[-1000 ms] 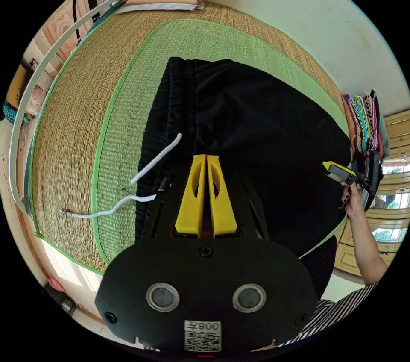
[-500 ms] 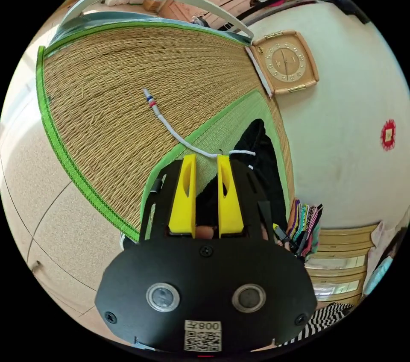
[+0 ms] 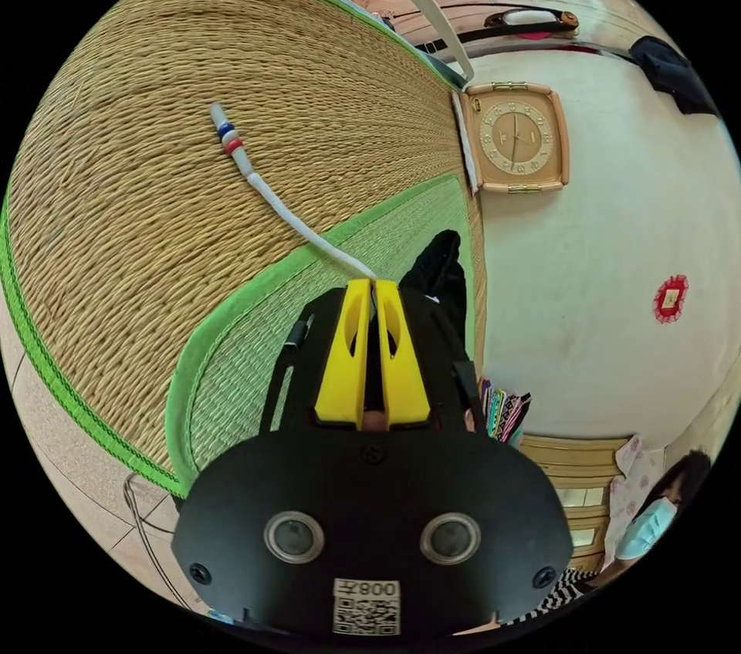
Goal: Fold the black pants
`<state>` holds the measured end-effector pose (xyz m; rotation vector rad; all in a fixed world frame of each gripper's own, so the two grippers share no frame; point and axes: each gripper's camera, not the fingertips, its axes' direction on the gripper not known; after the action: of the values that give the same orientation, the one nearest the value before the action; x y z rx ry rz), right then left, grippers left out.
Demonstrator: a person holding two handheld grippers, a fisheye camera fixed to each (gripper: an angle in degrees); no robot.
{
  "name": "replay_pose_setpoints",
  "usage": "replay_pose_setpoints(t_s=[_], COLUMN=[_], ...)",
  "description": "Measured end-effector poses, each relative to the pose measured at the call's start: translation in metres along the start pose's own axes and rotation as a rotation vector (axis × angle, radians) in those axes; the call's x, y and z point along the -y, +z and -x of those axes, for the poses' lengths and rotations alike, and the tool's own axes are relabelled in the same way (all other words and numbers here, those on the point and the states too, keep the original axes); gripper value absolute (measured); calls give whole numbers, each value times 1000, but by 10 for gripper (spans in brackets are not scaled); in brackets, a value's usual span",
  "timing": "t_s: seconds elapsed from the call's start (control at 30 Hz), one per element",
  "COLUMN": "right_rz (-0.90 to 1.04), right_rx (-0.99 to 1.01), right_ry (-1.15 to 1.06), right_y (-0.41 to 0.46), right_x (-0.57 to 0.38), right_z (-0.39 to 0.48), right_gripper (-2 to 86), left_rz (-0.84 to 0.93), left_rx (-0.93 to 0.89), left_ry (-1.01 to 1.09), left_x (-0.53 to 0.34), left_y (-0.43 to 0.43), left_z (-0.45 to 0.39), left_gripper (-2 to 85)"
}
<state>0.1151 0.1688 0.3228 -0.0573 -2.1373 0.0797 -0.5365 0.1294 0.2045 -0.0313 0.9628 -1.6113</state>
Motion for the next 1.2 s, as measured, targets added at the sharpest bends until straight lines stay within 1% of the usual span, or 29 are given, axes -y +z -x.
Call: replay_pose_setpoints(t_s=[0.07,0.1,0.17,0.2,0.23,0.27,0.3,0.33,0.37,0.47,0.5,0.57,0.6,0.67,0.7,0.77,0.9,1.0,1.1,1.17,1.2], right_rz=[2,3,4,3,1,-2,-4,-4,-4,-9,-10,-11,-12,-15,-15,-17,-14,-12,-13,-21,-20], right_rx=[1,0,-6,-6,-4,1,5,12,18,24,25,31,32,36,38,44,44,35,12,-15,-19], right_ry=[0,-1,-10,-11,-11,-9,-6,-2,0,-1,0,1,1,2,4,9,3,-10,-21,-34,-37], right_y=[1,1,3,3,3,3,3,3,3,4,4,4,4,5,5,5,5,5,5,3,2], right_x=[0,0,0,0,0,-1,-1,-2,-2,-3,-3,-3,-3,-3,-3,-3,-3,-2,-2,-3,-3], right_z=[-8,-9,-16,-17,-21,-25,-27,-32,-35,-43,-45,-51,-52,-57,-58,-63,-67,-69,-67,-63,-62], right_gripper=[1,1,1,1,0,0,0,0,0,0,0,0,0,0,0,0,0,1,1,1,1], left_rz=[-3,12,121,167,270,357,375,382,359,222,203,162,163,244,255,220,151,118,169,309,331], left_rx=[-64,-66,-43,-17,62,180,246,349,421,491,521,635,647,670,691,772,725,678,591,603,618], left_ry=[144,192,440,506,630,719,744,811,845,868,867,867,870,848,838,829,896,1023,1137,1191,1202], left_x=[-10,-14,-37,-46,-65,-83,-91,-104,-113,-120,-120,-119,-118,-111,-109,-108,-119,-140,-167,-185,-189], left_y=[4,7,25,32,50,67,74,81,83,73,73,81,84,109,115,128,126,128,149,182,189], left_z=[-31,-42,-92,-105,-125,-138,-142,-148,-152,-160,-161,-161,-161,-157,-156,-160,-187,-219,-241,-239,-237], left_gripper=[15,14,14,15,17,22,24,32,41,65,69,78,79,75,72,31,9,4,3,3,3])
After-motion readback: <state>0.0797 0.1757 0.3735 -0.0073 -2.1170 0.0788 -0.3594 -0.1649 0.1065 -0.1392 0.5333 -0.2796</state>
